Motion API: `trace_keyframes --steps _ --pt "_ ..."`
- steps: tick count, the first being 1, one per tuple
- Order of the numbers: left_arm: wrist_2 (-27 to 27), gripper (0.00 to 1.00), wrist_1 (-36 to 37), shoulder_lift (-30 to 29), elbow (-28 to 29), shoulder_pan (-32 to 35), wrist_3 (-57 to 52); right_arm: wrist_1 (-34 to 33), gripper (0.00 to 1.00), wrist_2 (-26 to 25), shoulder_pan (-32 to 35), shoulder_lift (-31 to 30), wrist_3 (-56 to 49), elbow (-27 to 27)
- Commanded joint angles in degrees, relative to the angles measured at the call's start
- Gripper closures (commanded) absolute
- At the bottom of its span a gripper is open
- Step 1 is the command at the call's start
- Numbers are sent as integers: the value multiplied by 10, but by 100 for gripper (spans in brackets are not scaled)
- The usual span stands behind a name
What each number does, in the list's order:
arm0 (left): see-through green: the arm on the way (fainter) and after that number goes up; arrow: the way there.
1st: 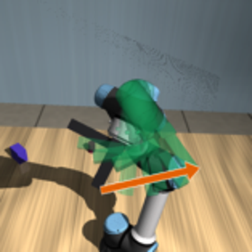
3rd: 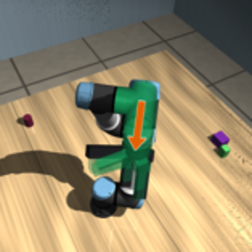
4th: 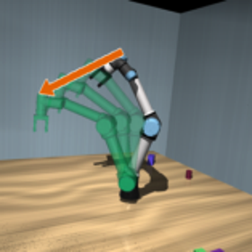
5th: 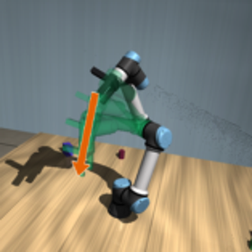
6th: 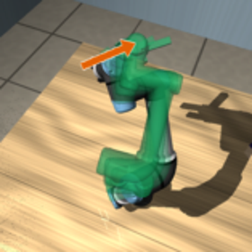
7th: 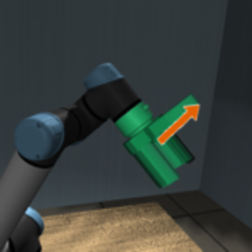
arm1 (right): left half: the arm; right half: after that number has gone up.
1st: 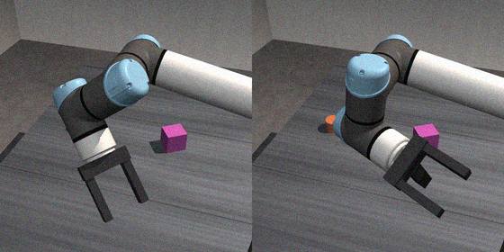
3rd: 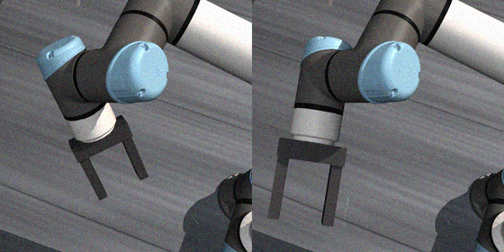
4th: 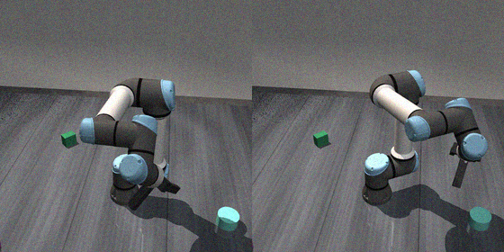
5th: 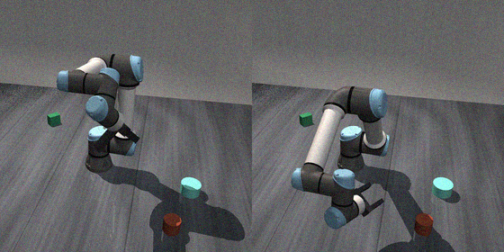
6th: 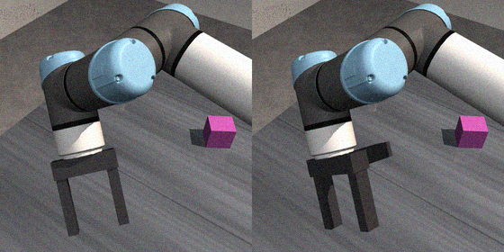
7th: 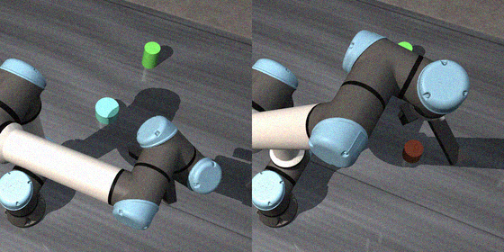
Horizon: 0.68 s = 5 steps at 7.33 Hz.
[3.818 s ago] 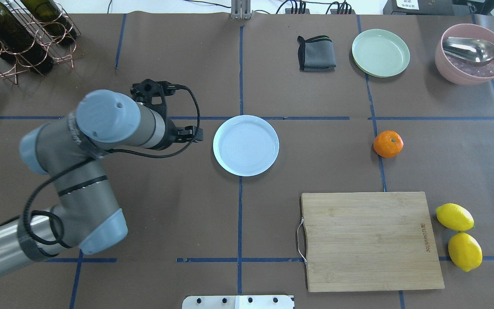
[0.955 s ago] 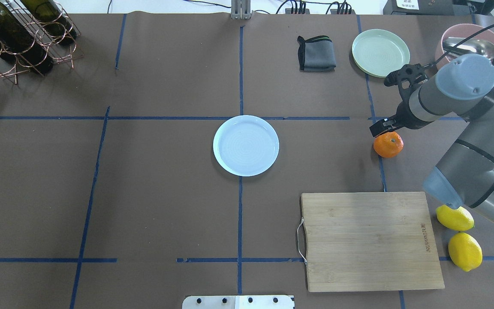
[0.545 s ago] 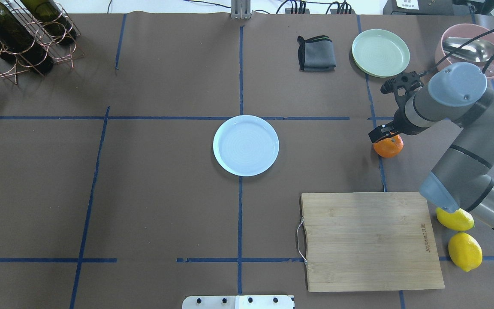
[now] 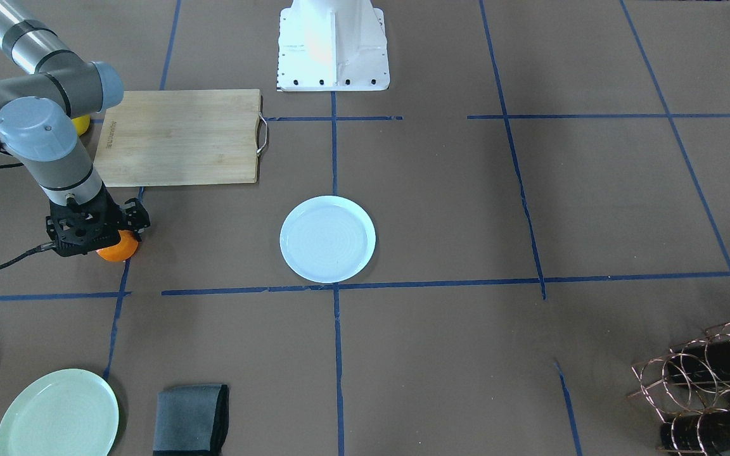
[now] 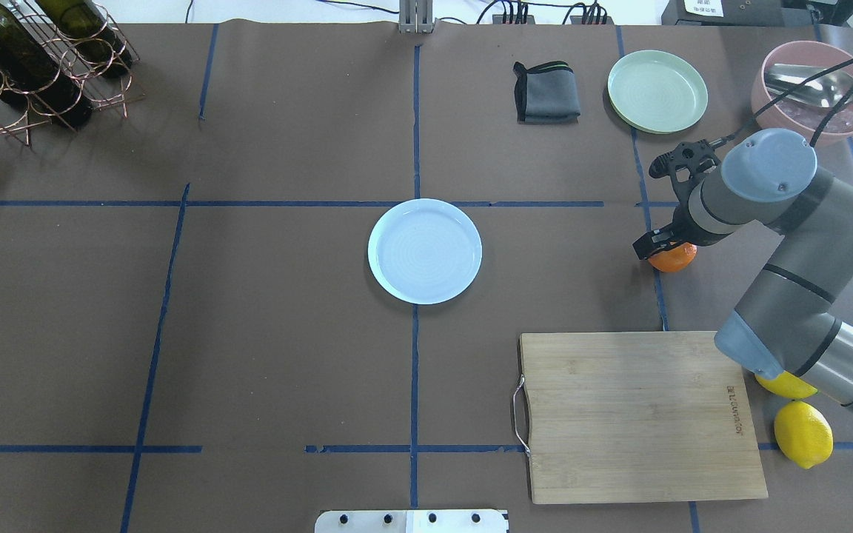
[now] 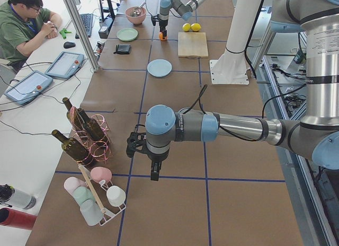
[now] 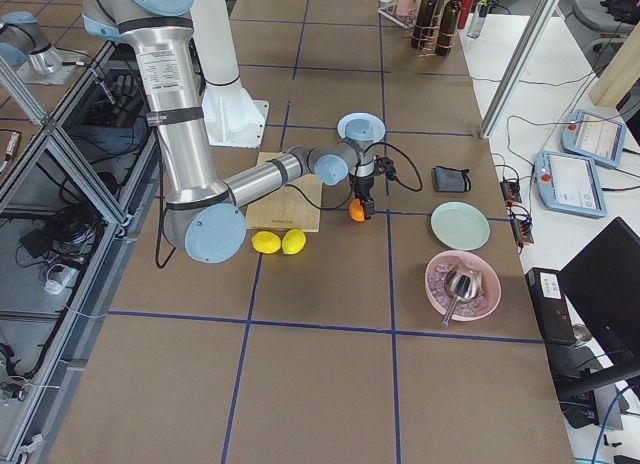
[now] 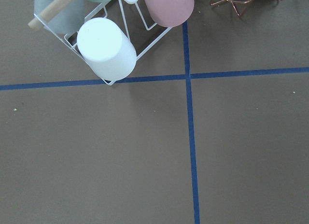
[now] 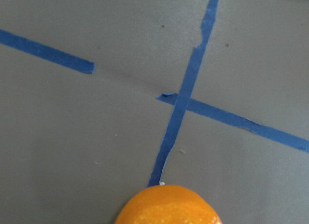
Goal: Pick orange to plate
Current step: 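Close the right gripper on the orange and lift it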
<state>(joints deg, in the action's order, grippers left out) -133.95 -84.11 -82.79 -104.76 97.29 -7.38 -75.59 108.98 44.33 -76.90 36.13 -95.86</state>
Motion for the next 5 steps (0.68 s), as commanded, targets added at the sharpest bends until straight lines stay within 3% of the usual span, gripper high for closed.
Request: trace_keyframes --steps 1,2,3,5 --pt "1 0 0 1 -4 1 0 0 0 -7 -8 0 -3 5" --pt "0 0 1 1 -5 1 0 0 34 -9 -9 1 -2 4" --pt "1 0 0 1 -5 1 0 0 62 -9 -9 4 0 -1" --pt "1 0 1 1 -5 1 0 -10 64 -4 -14 51 23 -14"
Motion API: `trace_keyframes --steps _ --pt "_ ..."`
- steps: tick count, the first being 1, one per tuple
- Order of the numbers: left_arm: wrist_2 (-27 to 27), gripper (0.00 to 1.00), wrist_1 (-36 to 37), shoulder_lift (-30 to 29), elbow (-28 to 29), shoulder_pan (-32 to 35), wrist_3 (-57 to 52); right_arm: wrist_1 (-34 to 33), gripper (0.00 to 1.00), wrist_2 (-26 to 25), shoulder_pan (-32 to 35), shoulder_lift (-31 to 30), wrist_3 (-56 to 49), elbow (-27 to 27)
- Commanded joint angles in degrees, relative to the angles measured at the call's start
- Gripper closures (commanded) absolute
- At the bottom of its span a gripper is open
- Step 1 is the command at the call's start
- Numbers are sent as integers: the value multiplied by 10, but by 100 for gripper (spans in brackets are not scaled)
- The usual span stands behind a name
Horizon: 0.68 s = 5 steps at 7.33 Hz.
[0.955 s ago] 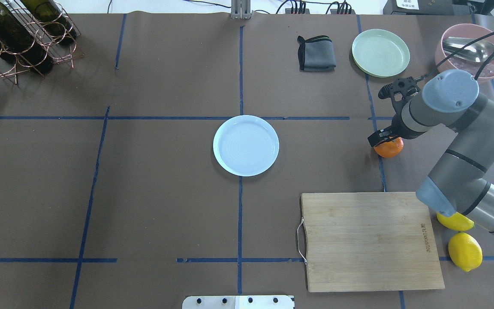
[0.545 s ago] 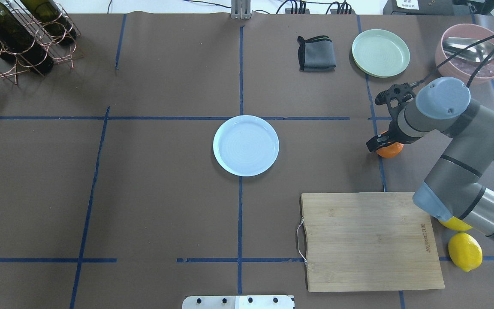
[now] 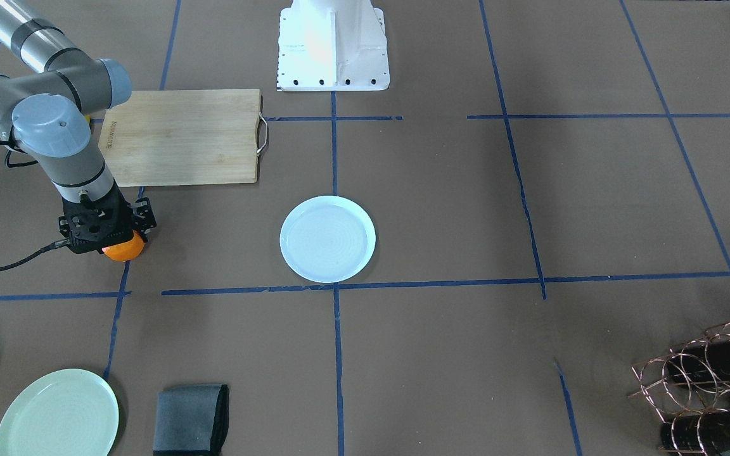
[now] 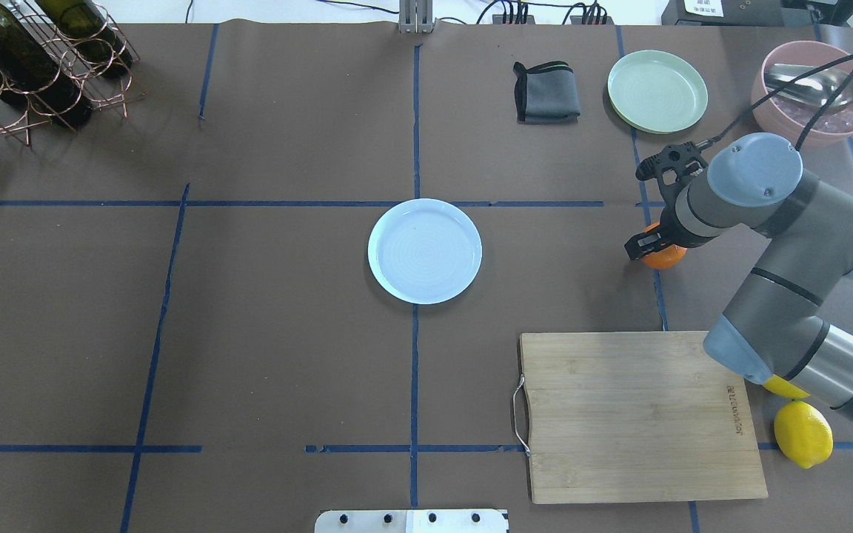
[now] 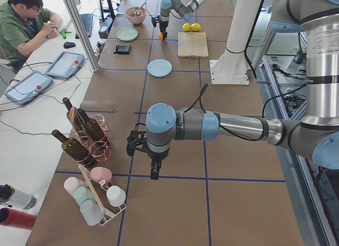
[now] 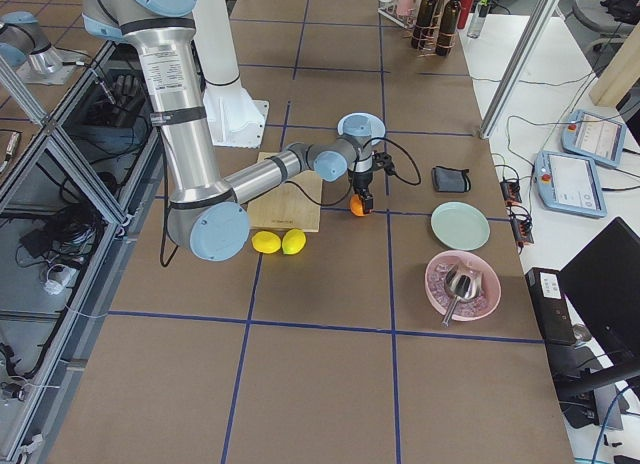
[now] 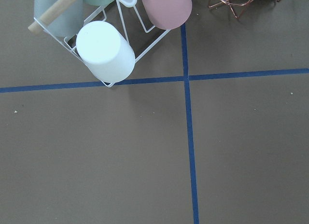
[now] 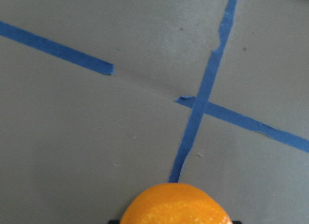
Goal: Pick orange to plate
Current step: 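Close the right gripper on the orange and lift it, then carry the orange over the light blue plate with the right gripper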
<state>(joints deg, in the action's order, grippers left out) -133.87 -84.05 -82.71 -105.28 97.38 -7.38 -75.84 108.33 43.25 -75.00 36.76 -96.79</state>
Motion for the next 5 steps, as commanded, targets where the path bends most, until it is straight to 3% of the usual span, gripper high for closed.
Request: trace_keyframes --steps 1,3,5 --pt "0 0 1 1 -4 1 0 -11 63 1 -22 71 58 3" --pt "0 0 2 1 -4 1 0 -124 58 -7 -54 210 145 27" --pt "0 0 2 0 -4 1 0 -141 57 -48 -88 329 211 128"
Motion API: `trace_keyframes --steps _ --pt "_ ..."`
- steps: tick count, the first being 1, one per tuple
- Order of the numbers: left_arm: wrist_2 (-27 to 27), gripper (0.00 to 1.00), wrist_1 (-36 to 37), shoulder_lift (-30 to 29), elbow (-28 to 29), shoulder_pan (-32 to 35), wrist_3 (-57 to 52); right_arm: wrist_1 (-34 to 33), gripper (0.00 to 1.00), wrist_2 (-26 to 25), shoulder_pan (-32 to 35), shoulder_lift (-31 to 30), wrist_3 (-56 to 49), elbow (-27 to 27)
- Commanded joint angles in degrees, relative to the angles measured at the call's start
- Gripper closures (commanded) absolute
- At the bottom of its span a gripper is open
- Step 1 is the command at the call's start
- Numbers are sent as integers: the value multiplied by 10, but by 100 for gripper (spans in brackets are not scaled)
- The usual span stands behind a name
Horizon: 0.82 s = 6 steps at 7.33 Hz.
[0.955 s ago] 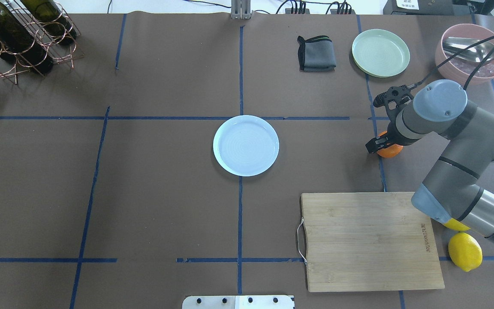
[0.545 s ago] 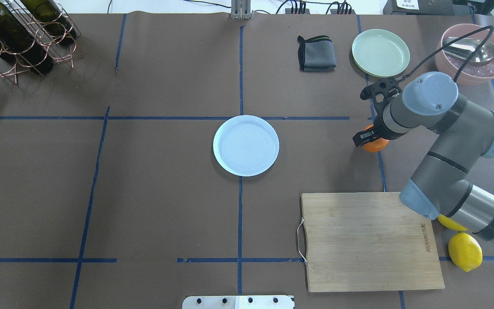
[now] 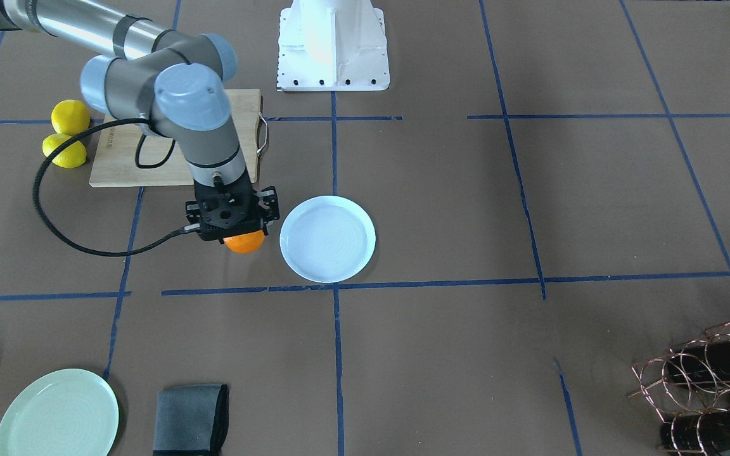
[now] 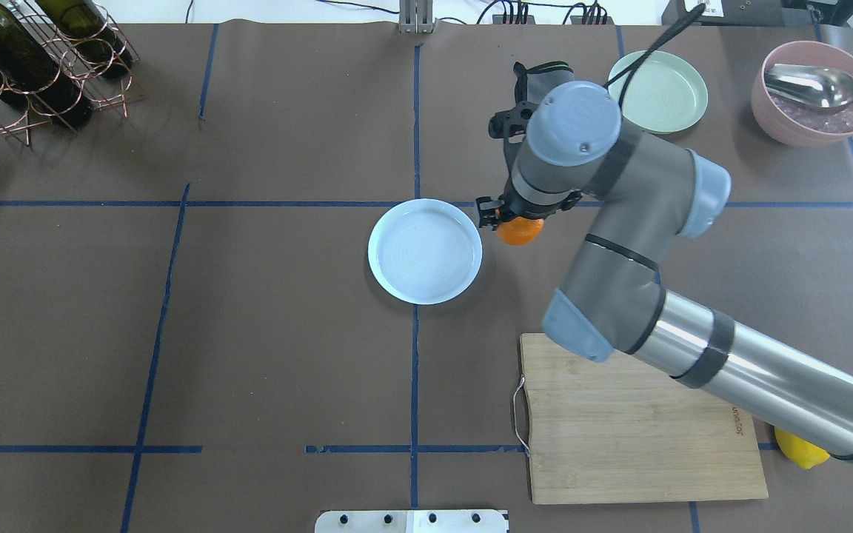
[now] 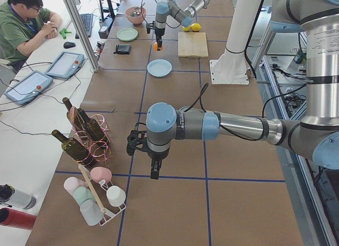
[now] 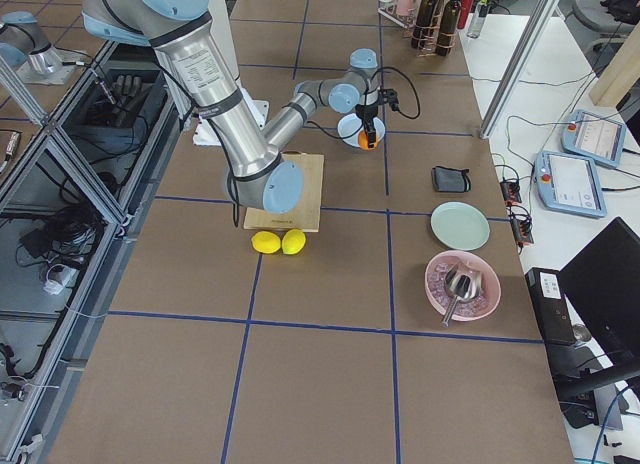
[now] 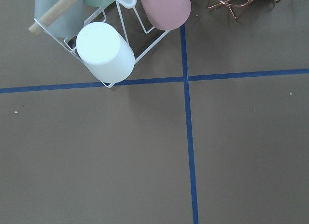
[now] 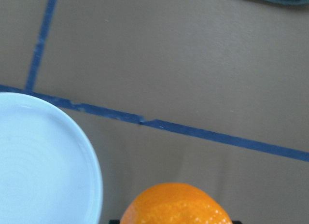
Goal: Pick orange to plate
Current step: 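Carry the orange over the light blue plate with the right gripper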
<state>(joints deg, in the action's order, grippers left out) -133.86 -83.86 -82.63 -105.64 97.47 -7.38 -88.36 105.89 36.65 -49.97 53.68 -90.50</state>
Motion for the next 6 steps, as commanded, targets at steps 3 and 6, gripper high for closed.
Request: trace_keyframes --steps 3,6 --pt "-1 0 0 -1 0 -1 0 -14 55 -76 -61 185 92 194" --pt "-3 0 0 -2 0 -1 0 -16 50 -104 -82 161 91 198"
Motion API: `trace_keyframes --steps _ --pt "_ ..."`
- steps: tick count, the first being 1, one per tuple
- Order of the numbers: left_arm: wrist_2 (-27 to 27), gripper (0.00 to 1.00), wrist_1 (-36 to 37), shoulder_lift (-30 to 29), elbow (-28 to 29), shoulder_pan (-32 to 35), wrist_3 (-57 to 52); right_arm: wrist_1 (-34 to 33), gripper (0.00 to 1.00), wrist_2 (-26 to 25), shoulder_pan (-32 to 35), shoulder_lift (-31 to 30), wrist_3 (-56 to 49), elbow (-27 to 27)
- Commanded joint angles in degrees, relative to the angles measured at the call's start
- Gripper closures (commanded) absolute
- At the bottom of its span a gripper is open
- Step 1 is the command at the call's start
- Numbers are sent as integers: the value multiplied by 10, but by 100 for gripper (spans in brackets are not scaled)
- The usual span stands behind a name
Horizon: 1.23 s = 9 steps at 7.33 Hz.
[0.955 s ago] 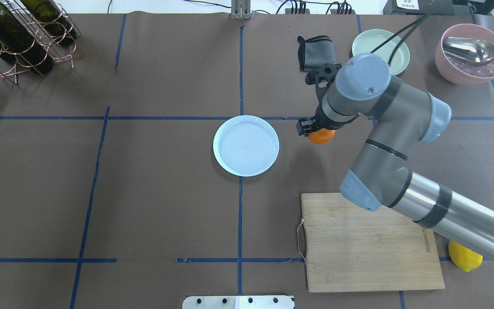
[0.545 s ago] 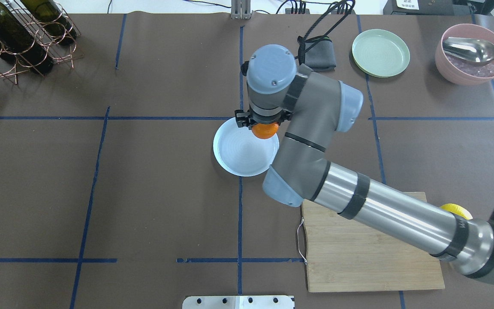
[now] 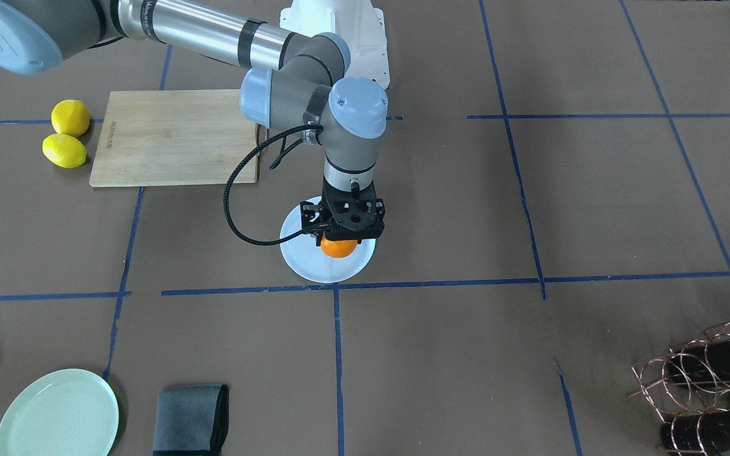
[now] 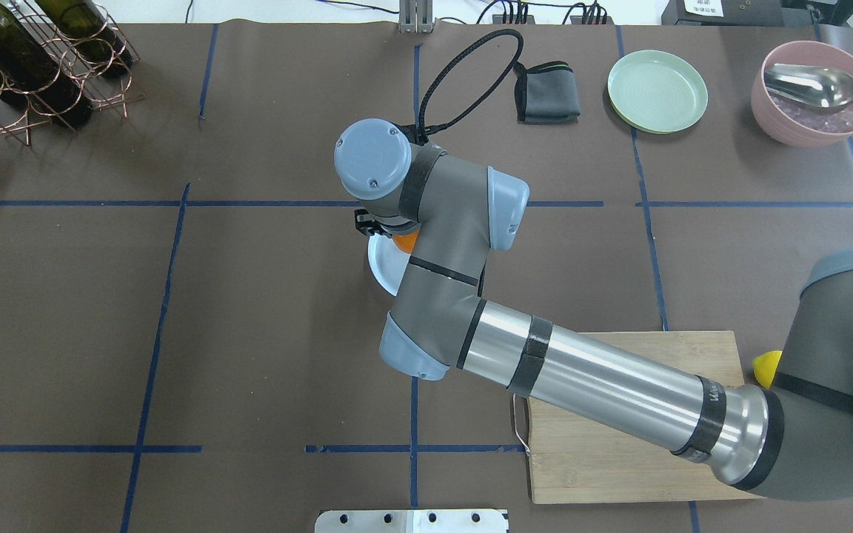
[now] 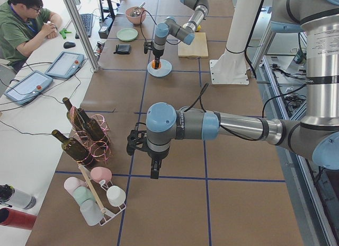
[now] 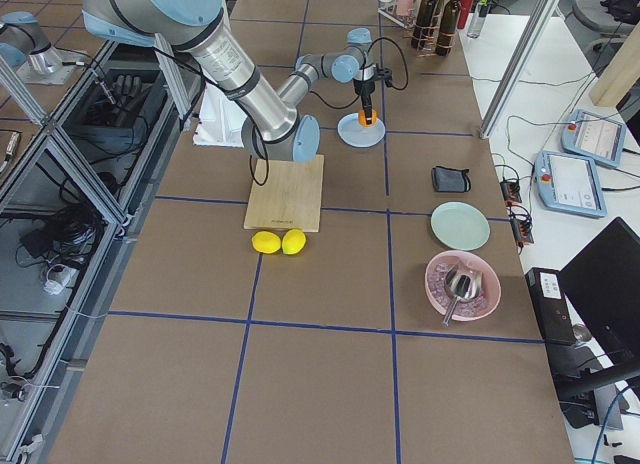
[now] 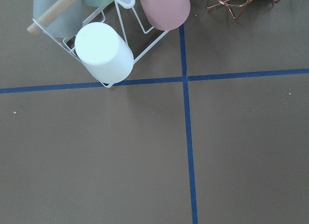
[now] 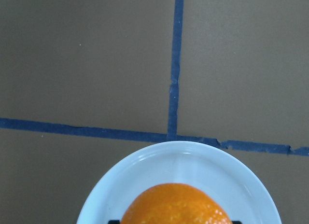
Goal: Pick orange to plate
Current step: 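Carry the orange over the light blue plate with the right gripper, then lower the orange onto the plate and open the right gripper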
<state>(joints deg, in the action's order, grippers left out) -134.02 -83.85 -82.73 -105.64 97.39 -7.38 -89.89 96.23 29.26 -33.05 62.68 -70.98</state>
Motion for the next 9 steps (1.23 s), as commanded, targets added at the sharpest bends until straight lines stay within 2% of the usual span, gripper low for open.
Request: trace_keyframes --steps 1,3,5,7,8,9 --pt "-1 0 0 -1 0 0 0 -2 47 -10 -10 -9 1 3" --pt "-1 0 0 -1 0 0 0 -2 0 -10 -13 -9 1 3" --pt "-1 0 0 -1 0 0 0 -2 0 -10 -12 -9 -1 0" --pt "-2 0 -1 -1 0 0 -1 -2 0 16 43 -8 -60 -26" --pt "-2 0 -1 0 0 0 -1 -2 0 95 104 -32 -121 -54" --pt "-4 0 0 2 3 1 -1 -3 0 159 159 -80 -188 -107"
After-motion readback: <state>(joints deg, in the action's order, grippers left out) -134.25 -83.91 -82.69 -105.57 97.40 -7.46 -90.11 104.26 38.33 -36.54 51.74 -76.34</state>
